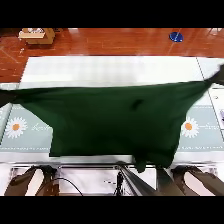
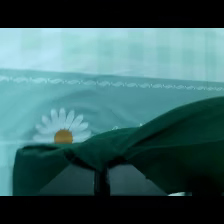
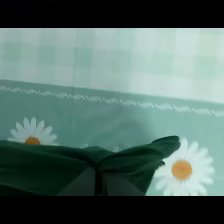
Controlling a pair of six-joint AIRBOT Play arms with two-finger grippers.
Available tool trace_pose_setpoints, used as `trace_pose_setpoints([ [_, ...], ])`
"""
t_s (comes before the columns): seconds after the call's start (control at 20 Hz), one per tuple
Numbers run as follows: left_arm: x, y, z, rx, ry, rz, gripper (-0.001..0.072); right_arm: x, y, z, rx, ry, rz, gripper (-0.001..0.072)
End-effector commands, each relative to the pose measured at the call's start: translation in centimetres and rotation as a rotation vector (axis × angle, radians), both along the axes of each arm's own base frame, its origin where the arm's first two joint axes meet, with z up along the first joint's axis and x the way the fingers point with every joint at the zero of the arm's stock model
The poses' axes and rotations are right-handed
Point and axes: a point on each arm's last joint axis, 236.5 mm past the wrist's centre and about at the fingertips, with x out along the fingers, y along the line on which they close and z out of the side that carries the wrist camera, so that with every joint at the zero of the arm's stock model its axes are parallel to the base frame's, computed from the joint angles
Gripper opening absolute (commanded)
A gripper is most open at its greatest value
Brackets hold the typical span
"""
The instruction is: Fold the shirts.
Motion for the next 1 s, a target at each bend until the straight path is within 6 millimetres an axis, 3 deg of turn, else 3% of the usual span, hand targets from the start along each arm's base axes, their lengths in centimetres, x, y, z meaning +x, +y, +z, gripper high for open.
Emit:
trace_pose_setpoints([
  [0.0, 6.5, 0.3, -2.8, -0.043, -0.019, -0.005, 0.0022, 7.4, 1.5, -3.3, 0.021, -0.071, 0.013, 0.0024],
  [0.25, 14.9, 2.0, -6.0, -0.015, -0.115, 0.058, 0.0023, 14.9, 0.4, -4.1, 0.033, -0.254, -0.067, 0.0024],
  [0.55, 22.5, 2.6, -9.3, 0.084, -0.263, 0.092, 0.0023, 21.1, -0.2, -6.3, 0.075, -0.375, -0.136, 0.0024],
  [0.7, 24.8, 2.2, -11.7, 0.101, -0.277, 0.112, 0.0023, 23.0, -0.4, -8.8, 0.091, -0.373, -0.161, 0.0024],
  [0.95, 25.8, 1.5, -18.5, 0.098, -0.156, 0.100, 0.0023, 23.9, -0.3, -15.3, 0.103, -0.257, -0.170, 0.0024],
])
